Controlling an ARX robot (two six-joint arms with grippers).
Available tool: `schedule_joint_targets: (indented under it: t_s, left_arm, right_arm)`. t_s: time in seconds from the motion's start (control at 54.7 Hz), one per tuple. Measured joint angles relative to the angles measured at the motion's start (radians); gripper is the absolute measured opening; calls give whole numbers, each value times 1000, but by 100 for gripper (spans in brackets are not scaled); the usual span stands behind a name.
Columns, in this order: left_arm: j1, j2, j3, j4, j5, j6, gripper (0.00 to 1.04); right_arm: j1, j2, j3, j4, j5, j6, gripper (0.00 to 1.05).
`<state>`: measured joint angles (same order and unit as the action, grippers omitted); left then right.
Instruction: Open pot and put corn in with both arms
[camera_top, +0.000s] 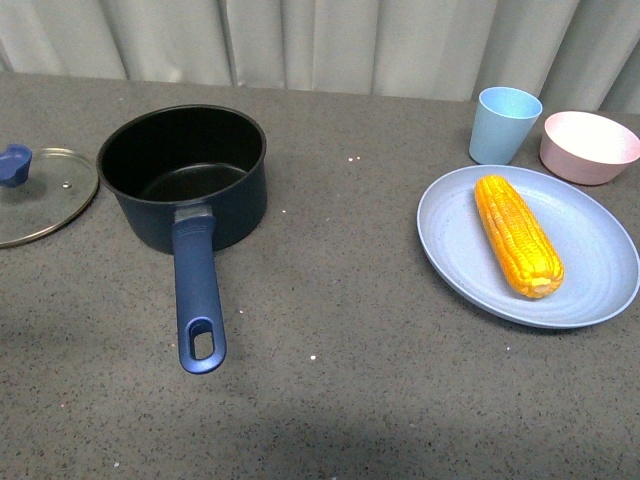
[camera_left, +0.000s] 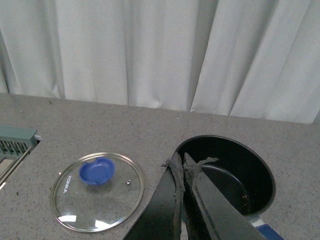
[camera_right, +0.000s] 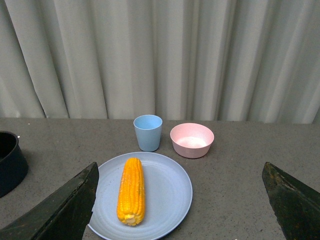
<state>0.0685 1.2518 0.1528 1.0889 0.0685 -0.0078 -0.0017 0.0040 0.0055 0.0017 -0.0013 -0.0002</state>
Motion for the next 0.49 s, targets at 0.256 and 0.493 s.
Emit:
schedule_joint_targets:
  t_s: [0.256, 0.493]
  left_arm:
    - [-66, -185, -74, -116, -67, 0, 4]
    - [-66, -373, -117, -258, -68, 0, 4]
  right_arm:
    - [0, 0, 0, 0, 0, 0, 96]
    - [0, 0, 0, 0, 0, 0, 96]
